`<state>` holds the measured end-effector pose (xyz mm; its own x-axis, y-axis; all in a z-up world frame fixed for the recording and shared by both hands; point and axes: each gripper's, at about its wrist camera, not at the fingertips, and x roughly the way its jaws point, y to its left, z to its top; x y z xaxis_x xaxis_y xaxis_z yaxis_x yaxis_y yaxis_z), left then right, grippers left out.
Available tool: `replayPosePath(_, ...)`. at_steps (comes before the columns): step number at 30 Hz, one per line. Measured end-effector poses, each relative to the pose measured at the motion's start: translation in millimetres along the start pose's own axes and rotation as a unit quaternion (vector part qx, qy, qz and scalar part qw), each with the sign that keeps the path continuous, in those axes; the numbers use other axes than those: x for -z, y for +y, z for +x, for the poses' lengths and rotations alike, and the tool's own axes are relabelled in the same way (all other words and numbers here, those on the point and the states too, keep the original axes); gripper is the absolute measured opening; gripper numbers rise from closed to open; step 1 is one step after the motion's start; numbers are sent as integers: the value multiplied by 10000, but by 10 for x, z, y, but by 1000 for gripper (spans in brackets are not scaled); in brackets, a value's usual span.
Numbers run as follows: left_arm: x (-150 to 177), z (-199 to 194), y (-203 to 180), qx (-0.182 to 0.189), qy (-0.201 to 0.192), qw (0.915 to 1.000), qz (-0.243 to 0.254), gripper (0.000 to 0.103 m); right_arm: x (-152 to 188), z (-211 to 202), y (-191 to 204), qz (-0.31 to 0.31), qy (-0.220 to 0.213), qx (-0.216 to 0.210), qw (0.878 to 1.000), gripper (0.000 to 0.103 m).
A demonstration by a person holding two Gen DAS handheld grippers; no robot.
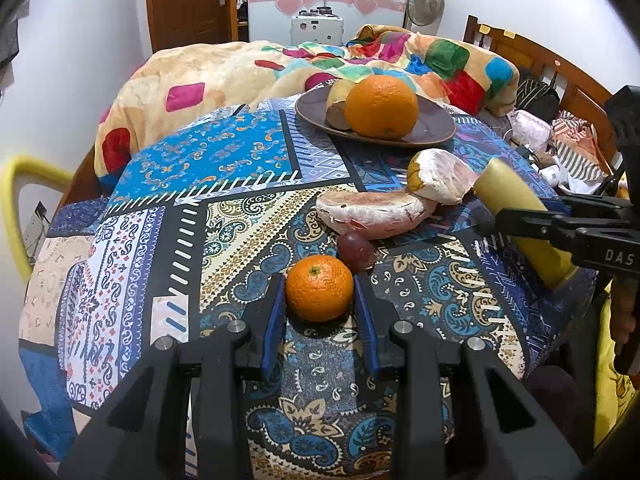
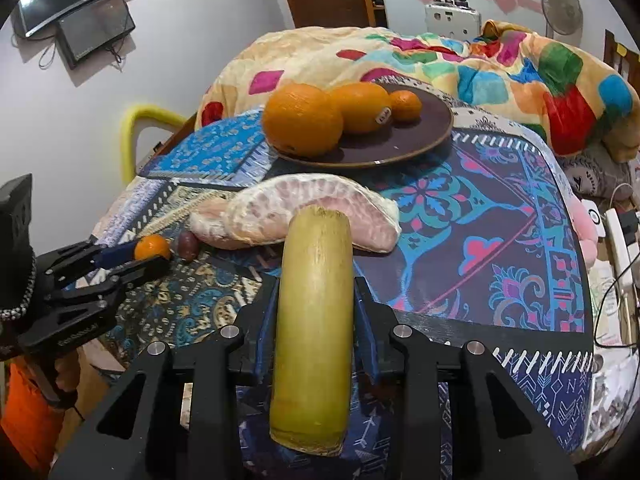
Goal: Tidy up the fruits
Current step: 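Grasp the yellow cylindrical fruit with the right tool while the left tool reaches the tangerine, then grasp and lift the tangerine with the left tool while the right tool holds the yellow fruit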
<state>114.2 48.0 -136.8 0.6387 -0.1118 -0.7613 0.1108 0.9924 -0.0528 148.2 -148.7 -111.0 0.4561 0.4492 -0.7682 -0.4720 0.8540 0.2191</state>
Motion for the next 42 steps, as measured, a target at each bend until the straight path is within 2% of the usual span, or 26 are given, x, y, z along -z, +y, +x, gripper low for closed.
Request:
replayPosePath(14,-204,-334,-42,-109,-469,9988,-41,34,-131,-463,37,-94,-627,4,9980,32)
replayPosePath(24,-504,-321,-136,-88,-696,9975,6,34,-386,-688,-100,19,-1109,105,9938,32)
replayPosePath(32,-769,-178,-158,-112,-772,9969,71,34,-578,-663,-263,79,-1286,246,9914,32)
replayPosePath(42,-1063,165,-61,-150,-700,9974,73,34,-817,-410,-430,139,-1286,352,9910,32)
